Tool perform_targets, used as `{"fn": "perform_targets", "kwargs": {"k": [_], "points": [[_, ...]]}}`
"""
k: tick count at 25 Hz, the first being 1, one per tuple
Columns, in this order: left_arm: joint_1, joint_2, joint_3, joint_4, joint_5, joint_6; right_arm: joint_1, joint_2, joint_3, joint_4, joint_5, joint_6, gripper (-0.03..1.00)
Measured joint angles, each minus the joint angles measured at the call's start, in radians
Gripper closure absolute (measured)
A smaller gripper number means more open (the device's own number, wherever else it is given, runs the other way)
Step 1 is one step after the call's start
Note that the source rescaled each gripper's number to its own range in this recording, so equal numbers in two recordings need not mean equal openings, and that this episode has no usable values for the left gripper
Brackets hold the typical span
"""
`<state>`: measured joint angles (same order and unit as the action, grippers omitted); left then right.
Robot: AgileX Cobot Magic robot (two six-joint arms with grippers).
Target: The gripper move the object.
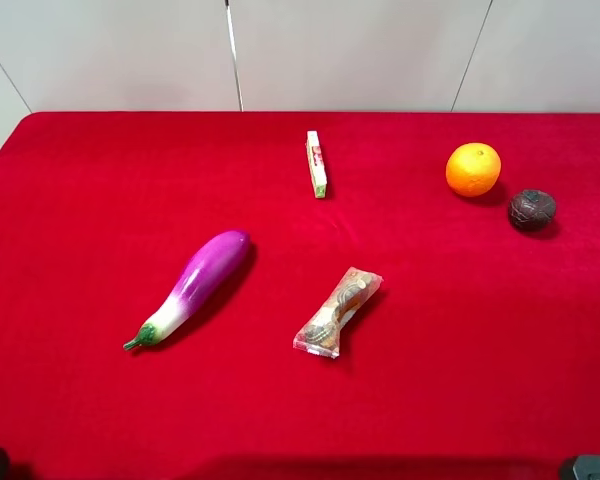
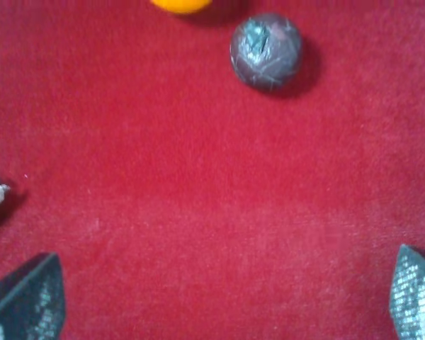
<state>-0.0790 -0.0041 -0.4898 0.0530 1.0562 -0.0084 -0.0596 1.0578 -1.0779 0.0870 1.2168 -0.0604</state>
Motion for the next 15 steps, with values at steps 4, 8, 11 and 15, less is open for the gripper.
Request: {"fn": "perform_targets", "kwargs": {"k": [4,8,11,15], "points": [[0.0,0.0,0.0,0.0,0.0,0.0,0.0,-0.091,0.0,0.001,0.002,0.0,-0.03],[0.0,0.0,0.0,0.0,0.0,0.0,0.0,-0.196,0.0,0.001,0.003,0.0,-0.03],[0.0,0.0,0.0,0.0,0.0,0.0,0.0,-0.273,0.0,0.001,0.003,0.0,-0.03],[0.0,0.0,0.0,0.0,0.0,0.0,0.0,-0.376,0.0,-0.002,0.003,0.0,-0.03]]}}
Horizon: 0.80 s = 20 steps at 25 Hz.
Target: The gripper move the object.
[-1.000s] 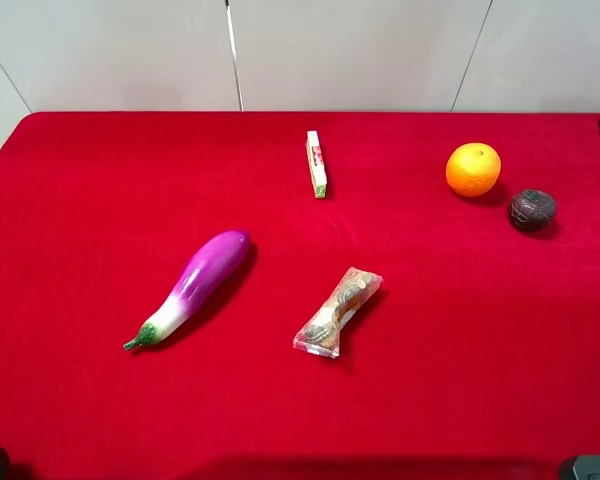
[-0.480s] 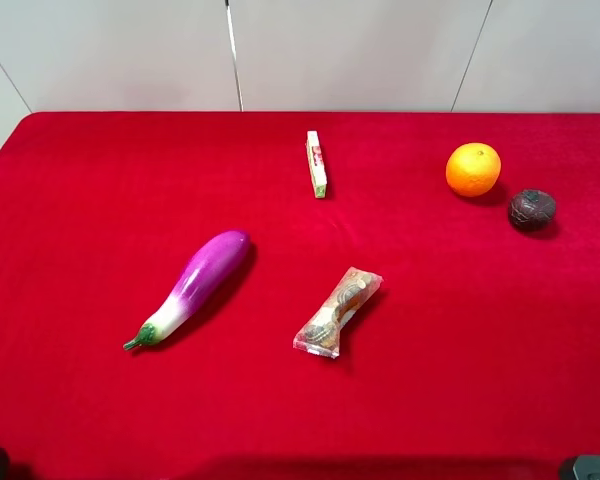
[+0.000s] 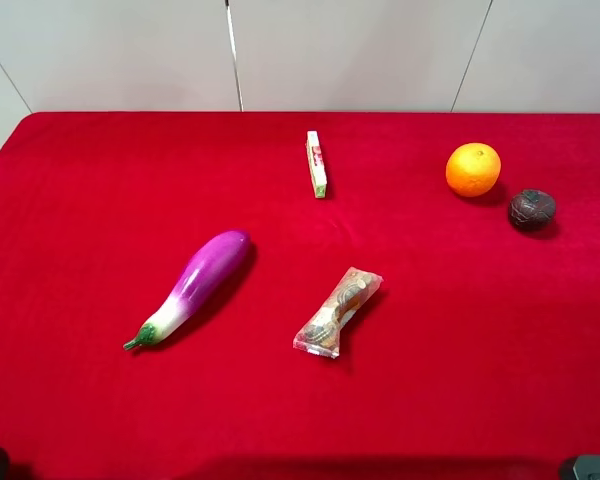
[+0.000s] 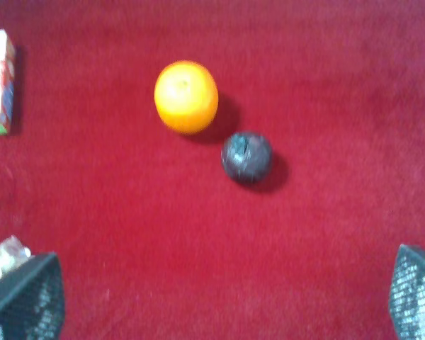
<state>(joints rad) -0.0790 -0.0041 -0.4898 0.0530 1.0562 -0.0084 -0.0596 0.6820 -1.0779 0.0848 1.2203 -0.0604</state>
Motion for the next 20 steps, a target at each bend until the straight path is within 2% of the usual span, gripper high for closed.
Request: {"fn": "perform_targets", "kwargs": {"k": [5,14,20], "points": [[0.0,0.0,0.0,0.0,0.0,0.0,0.0,-0.134,0.053,-0.008,0.0,0.0,-0.03],[0.0,0.0,0.0,0.0,0.0,0.0,0.0,-0.416,0.312,-0.062,-0.002,0.001,-0.03],[0.0,0.0,0.0,0.0,0.0,0.0,0.0,-0.597,0.475,-0.072,-0.077,0.001,-0.03]]}}
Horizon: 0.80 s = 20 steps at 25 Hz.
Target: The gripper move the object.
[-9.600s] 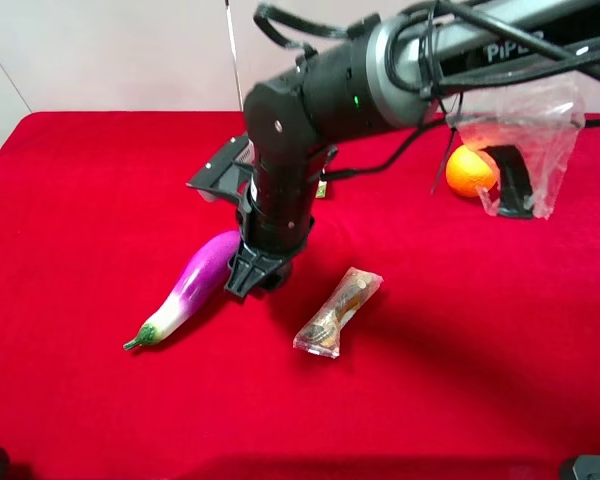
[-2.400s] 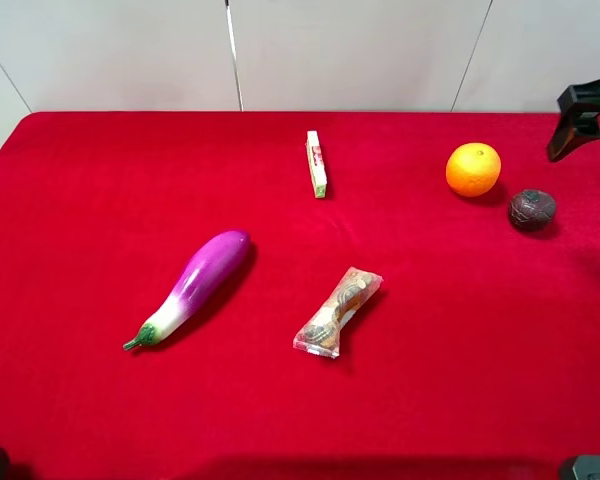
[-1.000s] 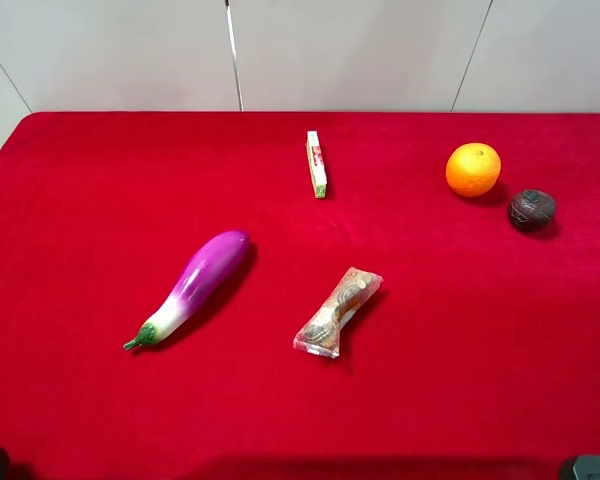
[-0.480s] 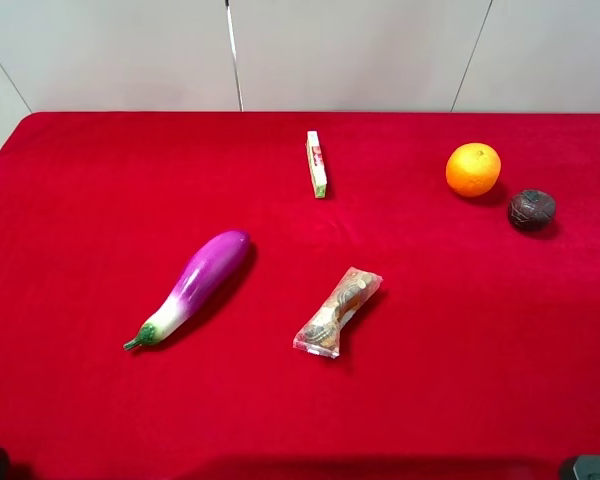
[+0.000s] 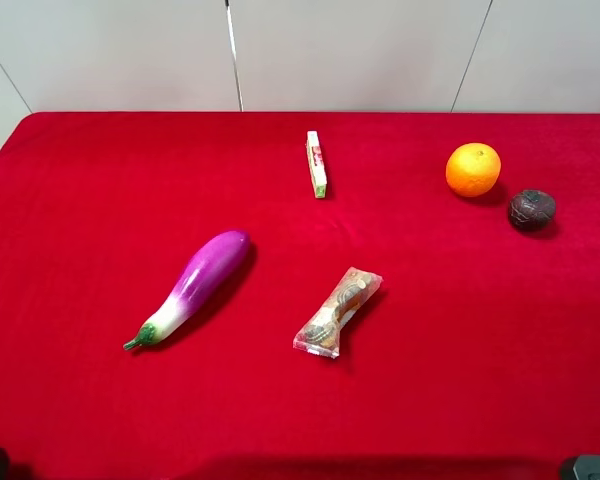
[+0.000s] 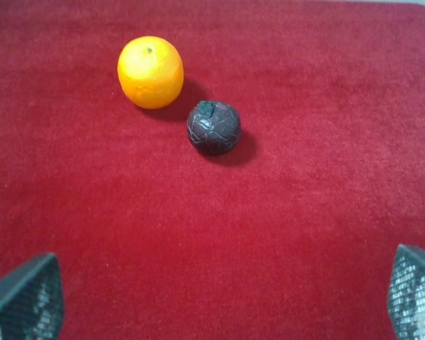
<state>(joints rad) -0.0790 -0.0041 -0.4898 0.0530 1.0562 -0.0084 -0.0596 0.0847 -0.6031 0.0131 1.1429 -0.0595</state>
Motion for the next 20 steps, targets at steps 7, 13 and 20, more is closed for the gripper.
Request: {"fn": "perform_targets", "kwargs": {"k": [7,13,20], "points": [[0.0,0.0,0.0,0.0,0.0,0.0,0.001,-0.09,0.064,0.003,-0.034,0.0,-0.03],[0.0,0.0,0.0,0.0,0.0,0.0,0.039,-0.091,0.065,0.003,-0.047,0.003,-0.03],[0.0,0.0,0.0,0.0,0.0,0.0,0.078,-0.091,0.103,-0.001,-0.106,0.022,-0.03]]}}
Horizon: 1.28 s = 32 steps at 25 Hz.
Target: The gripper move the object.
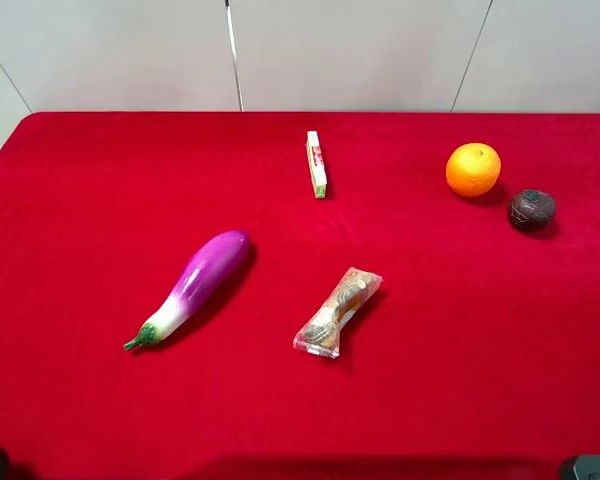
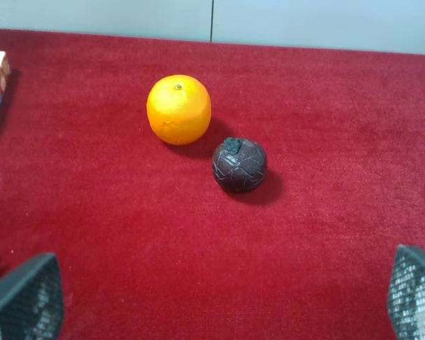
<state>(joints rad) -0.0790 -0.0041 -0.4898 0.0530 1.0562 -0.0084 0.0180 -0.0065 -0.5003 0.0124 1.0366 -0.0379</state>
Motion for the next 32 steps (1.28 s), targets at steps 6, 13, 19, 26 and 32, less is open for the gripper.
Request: {"fn": "perform_targets", "kwargs": {"k": [6,13,19,26,32], "points": [[0.0,0.0,0.0,0.0,0.0,0.0,0.001,0.0,0.001,-0.005,-0.013,0.004,-0.03],[0.0,0.0,0.0,0.0,0.0,0.0,0.001,0.0,0.001,-0.005,-0.016,0.004,-0.03],[0.0,0.0,0.0,0.0,0.0,0.0,0.001,0.0,0.001,-0.005,-0.016,0.004,-0.03],[0.0,0.0,0.0,0.0,0.0,0.0,0.001,0.0,0.001,-0.005,-0.018,0.007,-0.03],[0.0,0.0,0.0,0.0,0.0,0.0,0.001,0.0,0.001,-0.006,-0.018,0.007,-0.03]]}}
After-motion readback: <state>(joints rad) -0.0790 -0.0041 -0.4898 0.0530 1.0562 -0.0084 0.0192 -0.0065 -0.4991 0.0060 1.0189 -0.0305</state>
